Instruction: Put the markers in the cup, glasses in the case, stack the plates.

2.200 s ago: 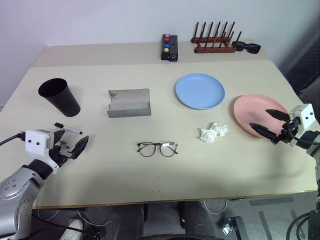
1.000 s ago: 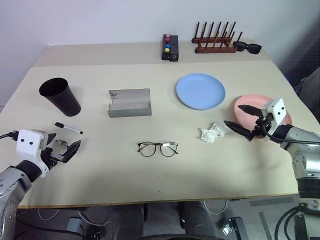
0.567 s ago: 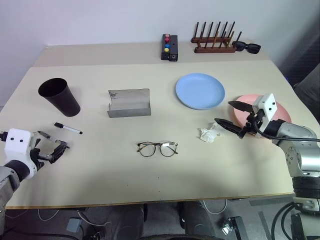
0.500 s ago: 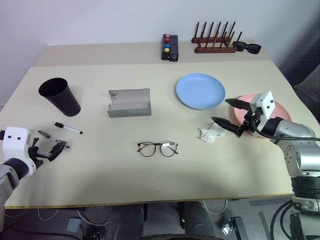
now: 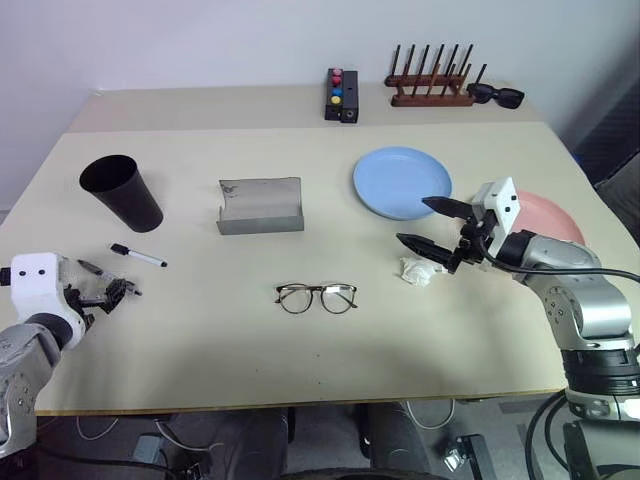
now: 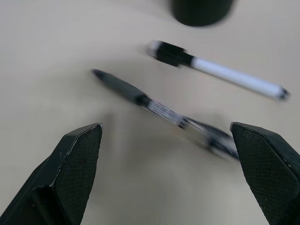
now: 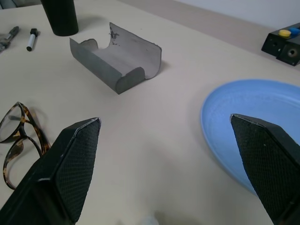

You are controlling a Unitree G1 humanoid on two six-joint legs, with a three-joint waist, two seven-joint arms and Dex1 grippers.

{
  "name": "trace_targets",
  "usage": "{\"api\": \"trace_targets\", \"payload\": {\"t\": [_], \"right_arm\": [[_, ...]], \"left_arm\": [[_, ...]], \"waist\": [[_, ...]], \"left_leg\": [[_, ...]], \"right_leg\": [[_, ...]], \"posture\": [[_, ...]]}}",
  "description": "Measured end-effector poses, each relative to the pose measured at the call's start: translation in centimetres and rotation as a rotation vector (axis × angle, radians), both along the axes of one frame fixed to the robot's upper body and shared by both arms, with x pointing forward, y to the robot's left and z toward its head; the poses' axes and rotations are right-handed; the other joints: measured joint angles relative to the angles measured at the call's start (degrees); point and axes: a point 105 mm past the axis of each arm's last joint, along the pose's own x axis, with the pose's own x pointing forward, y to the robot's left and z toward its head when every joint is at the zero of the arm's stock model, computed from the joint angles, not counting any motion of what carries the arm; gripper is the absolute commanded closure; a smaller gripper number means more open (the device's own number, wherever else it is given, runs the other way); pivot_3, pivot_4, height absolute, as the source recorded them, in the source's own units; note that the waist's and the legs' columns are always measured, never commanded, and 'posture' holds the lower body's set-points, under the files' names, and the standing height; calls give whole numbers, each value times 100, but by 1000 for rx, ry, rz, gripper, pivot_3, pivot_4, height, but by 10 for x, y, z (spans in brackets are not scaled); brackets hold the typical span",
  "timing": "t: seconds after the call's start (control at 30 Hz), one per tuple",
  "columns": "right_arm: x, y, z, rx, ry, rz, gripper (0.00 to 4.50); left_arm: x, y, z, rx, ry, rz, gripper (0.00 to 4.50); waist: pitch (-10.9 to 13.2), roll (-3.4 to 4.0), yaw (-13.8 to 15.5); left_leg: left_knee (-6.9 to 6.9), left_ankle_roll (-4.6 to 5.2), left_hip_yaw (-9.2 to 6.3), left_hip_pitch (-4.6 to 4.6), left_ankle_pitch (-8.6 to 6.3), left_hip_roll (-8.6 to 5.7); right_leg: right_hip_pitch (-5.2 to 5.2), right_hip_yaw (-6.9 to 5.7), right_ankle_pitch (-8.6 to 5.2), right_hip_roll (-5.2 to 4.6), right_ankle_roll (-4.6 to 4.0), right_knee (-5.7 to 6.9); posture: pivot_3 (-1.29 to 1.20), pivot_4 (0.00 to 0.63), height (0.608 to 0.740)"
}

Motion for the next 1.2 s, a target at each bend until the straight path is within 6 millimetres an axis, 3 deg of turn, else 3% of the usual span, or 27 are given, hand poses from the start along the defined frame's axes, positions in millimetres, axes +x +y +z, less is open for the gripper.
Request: {"api": "trace_targets", "payload": {"t": [0.27, 0.63, 0.7, 0.97, 1.1, 1.2], "right_arm": [[0, 7, -3, 14, 7, 20, 0], [-9, 14, -3, 41, 18, 83, 0], [-18, 23, -3, 33, 16, 141, 0], [-58, 88, -5, 24, 6, 472, 0], [-62, 105, -2, 49, -5, 532, 0], [-63, 111, -2, 59, -3, 552, 0]], "left_arm": [[19, -8, -4, -61, 25, 190, 36], [22, -9, -16, -88, 130, 367, 36], [22, -8, -17, -107, 126, 383, 36], [27, -8, -19, -146, 113, 425, 36], [31, -12, -21, -212, 83, 458, 1307], [30, -10, -21, -243, 66, 501, 2862]], "waist": [[-1, -3, -16], [-2, -4, -19], [-2, -4, -19], [-4, -5, -14], [-5, -6, -11], [-7, -9, -30]], "left_leg": [[0, -1, -1, 2, 0, -1], [0, -2, -1, 3, 1, -2], [0, -2, -1, 4, 1, -1], [3, -8, -6, 12, 4, -1], [5, -10, -8, 13, 5, -2], [0, -10, -7, 13, 5, -2]], "right_leg": [[0, 0, 12, 2, 21, 5], [0, 0, 12, 3, 23, 6], [0, 0, 12, 4, 24, 7], [10, -2, 12, 4, 25, 11], [11, -3, 13, 4, 26, 10], [9, -3, 14, 4, 28, 9]], "posture": [[0, 150, 734], [0, 150, 734], [0, 150, 734], [0, 150, 734], [0, 150, 734], [0, 150, 734]]}}
